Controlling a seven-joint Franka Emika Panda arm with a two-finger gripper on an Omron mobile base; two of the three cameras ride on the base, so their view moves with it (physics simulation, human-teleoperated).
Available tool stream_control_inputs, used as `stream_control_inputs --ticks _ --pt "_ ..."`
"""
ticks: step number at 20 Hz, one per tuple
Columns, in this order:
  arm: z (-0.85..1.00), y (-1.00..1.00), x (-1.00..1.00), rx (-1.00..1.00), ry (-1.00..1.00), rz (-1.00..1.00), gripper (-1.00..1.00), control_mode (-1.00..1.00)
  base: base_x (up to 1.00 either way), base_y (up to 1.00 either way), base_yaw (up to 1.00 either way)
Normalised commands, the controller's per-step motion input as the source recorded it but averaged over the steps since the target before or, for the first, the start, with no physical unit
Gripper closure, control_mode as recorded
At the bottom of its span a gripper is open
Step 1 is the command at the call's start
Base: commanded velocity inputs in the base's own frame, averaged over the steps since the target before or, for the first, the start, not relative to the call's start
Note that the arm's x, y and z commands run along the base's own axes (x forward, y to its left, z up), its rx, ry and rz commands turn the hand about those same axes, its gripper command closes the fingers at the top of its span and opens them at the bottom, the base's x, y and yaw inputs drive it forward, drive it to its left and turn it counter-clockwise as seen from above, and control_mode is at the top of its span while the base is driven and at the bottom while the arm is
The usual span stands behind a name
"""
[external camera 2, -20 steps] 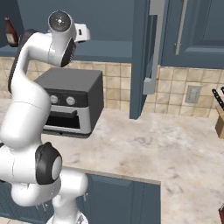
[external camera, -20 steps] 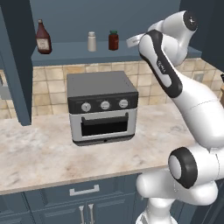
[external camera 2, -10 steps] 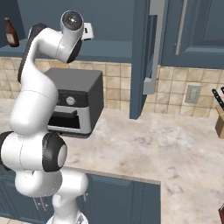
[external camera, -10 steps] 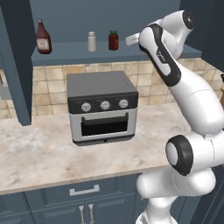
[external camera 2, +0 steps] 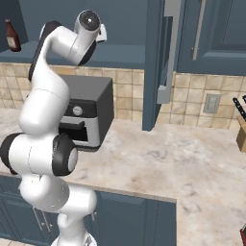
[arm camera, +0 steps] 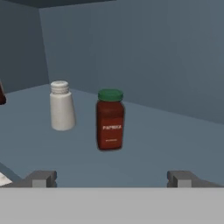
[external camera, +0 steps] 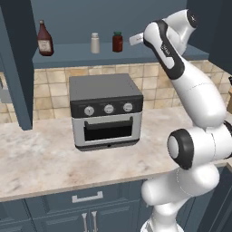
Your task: Collect the paprika, ketchup, and shaker from the cabinet and place them next to the stove.
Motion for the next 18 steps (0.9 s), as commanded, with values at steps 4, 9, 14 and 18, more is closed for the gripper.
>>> stream_control_inputs --ticks 4,9,14,18 --pt "0.00 0.01 0.03 0.00 0.00 0.00 -1.00 -1.00 0.00 0.00 0.00" --pt "0.00 0.05 0.13 0.00 0.00 0.00 -1.00 -1.00 0.00 0.00 0.00" --pt "0.00 0.06 0.15 0.00 0.00 0.00 -1.00 -1.00 0.00 0.00 0.00" --pt "0.00 0.10 0.17 0.00 0.00 0.00 -1.00 -1.00 0.00 0.00 0.00"
